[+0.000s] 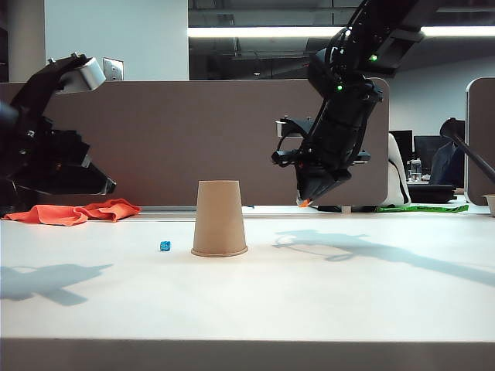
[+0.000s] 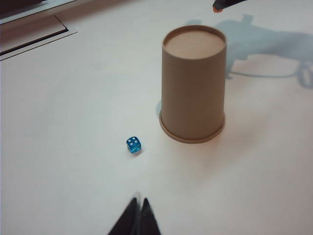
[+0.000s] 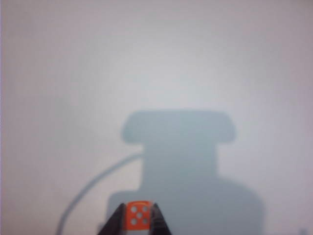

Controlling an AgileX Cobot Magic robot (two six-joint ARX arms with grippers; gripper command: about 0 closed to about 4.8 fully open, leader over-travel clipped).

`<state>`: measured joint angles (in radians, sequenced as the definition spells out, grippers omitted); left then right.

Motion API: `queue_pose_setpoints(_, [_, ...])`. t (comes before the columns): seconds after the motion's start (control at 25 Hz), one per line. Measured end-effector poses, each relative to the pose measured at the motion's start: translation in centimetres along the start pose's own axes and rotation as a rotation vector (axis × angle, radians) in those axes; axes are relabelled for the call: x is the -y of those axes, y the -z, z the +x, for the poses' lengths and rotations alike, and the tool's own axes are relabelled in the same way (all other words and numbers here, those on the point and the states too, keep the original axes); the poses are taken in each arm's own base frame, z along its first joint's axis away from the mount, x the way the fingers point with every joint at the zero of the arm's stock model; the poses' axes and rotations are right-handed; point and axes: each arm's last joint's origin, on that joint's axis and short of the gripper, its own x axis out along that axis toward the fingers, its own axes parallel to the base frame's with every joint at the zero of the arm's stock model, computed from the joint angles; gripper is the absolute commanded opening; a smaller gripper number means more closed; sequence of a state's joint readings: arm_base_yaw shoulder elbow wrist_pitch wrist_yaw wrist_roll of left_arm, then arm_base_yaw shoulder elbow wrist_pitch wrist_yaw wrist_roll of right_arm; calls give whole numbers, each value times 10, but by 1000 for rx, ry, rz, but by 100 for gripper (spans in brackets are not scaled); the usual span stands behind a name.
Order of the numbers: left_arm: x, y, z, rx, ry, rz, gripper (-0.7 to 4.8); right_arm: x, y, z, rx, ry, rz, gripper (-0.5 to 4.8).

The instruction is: Throw the dice onto the paper cup, compare its value with the values of the other dice on the table, place the die with the higher value on the paper cup, and take no action if both dice have the same value.

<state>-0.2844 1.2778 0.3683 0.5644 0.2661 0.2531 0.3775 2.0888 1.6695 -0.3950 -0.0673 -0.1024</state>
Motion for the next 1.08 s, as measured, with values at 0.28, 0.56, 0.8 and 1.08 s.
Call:
queue_pose_setpoints(0.28, [0,0,0,0,0,0,-5,-1,2,0,-22,-7,2,117])
queue_pose_setpoints(0.56, [0,0,0,0,0,0,-5,-1,1,0,-12,-6,4,116])
queue_pose_setpoints(0.8, [0,0,0,0,0,0,-5,-1,7,-3,-81,-1,115,111])
queue_pose_setpoints(1.08, [0,0,0,2,-1,-29,-5,-2,-1,-33,-84,22,152,-8])
